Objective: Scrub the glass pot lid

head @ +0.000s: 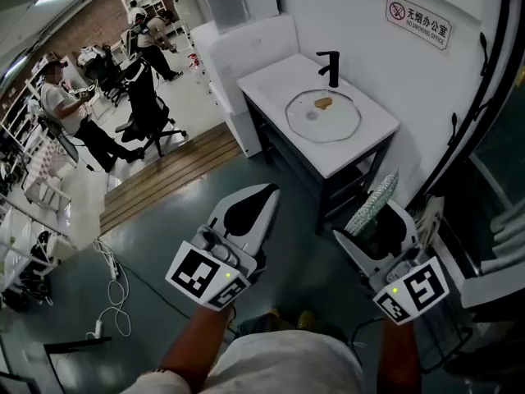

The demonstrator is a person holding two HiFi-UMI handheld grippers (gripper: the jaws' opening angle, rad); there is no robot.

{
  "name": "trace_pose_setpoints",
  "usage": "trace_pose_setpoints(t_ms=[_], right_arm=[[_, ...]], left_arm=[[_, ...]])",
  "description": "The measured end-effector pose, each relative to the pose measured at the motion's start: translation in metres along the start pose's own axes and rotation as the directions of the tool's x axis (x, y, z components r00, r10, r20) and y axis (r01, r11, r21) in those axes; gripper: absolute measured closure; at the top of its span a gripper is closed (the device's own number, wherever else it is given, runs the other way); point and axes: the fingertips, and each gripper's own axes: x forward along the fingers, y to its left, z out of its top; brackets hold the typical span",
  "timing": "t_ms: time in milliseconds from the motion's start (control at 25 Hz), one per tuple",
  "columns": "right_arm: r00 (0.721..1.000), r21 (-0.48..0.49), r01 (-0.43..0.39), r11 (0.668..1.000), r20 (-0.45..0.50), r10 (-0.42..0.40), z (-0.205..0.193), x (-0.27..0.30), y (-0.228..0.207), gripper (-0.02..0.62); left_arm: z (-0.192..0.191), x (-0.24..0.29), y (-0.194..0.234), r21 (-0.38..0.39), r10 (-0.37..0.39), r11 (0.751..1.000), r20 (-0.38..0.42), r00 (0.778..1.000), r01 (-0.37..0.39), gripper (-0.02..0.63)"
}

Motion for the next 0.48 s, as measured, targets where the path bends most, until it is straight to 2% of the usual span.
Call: trace_pose_setpoints(t_ms=[280, 480], right_arm=[[1.000, 0.015, -0.010, 1.000, -0.009, 0.011, -0.005, 0.001, -0.021, 0.247], [1.000, 0.010, -0.012, 1.000, -0.010, 0.013, -0.007, 0.013, -0.034, 0.247]], left_arm=[[-0.001, 0.012, 0.010, 0.011, 0.039, 0.999, -0.002, 0.999, -0.039, 0.591], [-0.001, 0.023, 0.022, 0.025, 0.040, 0.999, 0.003, 0.999, -0.040, 0.591]])
